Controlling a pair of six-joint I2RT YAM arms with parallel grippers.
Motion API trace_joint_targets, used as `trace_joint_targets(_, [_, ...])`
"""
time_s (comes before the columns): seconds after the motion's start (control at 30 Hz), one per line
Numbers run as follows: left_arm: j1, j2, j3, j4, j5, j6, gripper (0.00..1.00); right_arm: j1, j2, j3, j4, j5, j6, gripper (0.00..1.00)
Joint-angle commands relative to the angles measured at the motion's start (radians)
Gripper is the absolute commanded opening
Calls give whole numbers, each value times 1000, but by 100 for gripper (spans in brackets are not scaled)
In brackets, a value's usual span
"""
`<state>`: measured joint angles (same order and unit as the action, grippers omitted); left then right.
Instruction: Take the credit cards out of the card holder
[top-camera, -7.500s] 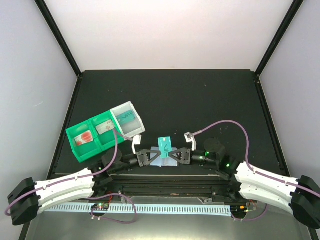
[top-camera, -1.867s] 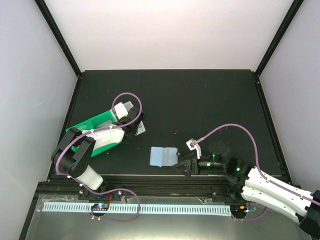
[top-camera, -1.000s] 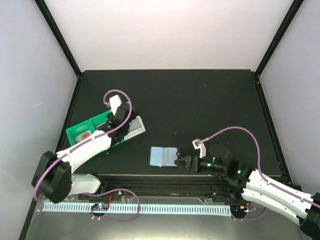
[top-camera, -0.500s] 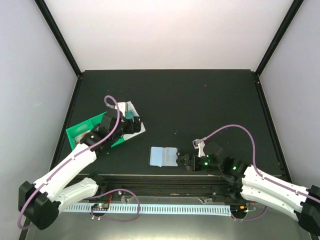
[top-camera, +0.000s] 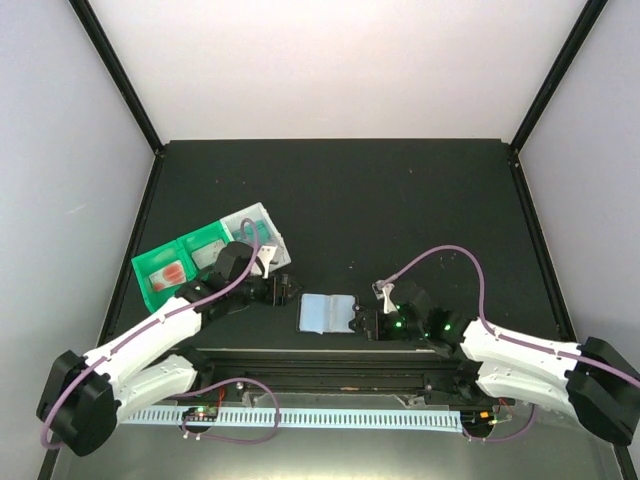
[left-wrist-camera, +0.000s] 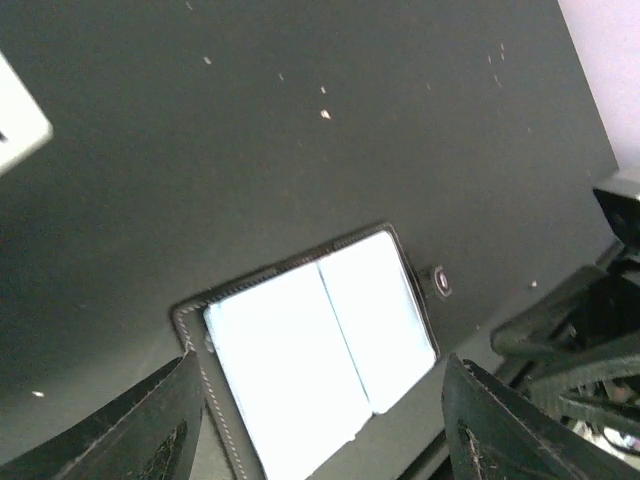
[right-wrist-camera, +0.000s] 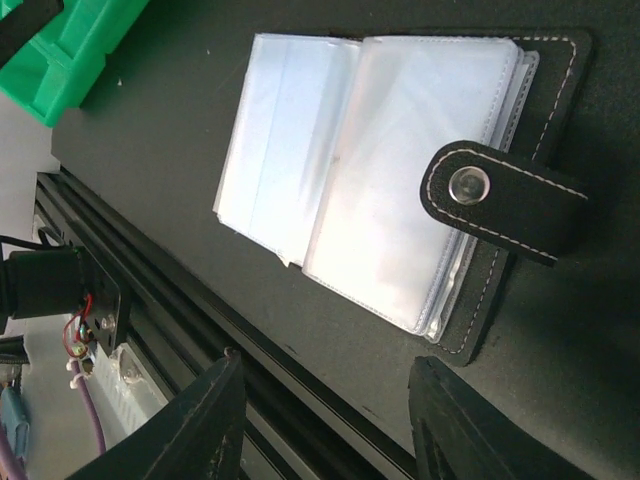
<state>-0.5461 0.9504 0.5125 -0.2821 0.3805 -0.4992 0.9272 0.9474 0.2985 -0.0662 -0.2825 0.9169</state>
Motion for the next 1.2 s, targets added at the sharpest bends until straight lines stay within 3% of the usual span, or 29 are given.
trace_joint_targets(0.0, [-46, 45, -20, 84, 82, -7, 66, 9, 56, 23, 76, -4, 4, 44])
trace_joint_targets(0.27, [-113, 171, -63, 174, 33, -43, 60, 10, 136, 16, 150, -12, 8, 43])
trace_joint_targets(0.6, [-157, 379, -49, 229, -66, -45, 49, 10, 105, -12, 116, 27, -8, 43])
trace_joint_targets(0.87, [-209, 462, -7, 238, -60, -54, 28, 11, 88, -34, 94, 52, -22, 42])
trace_joint_targets(1.17, [-273, 455, -22, 250, -68, -110, 26, 11, 22, -42, -19, 154, -45, 42])
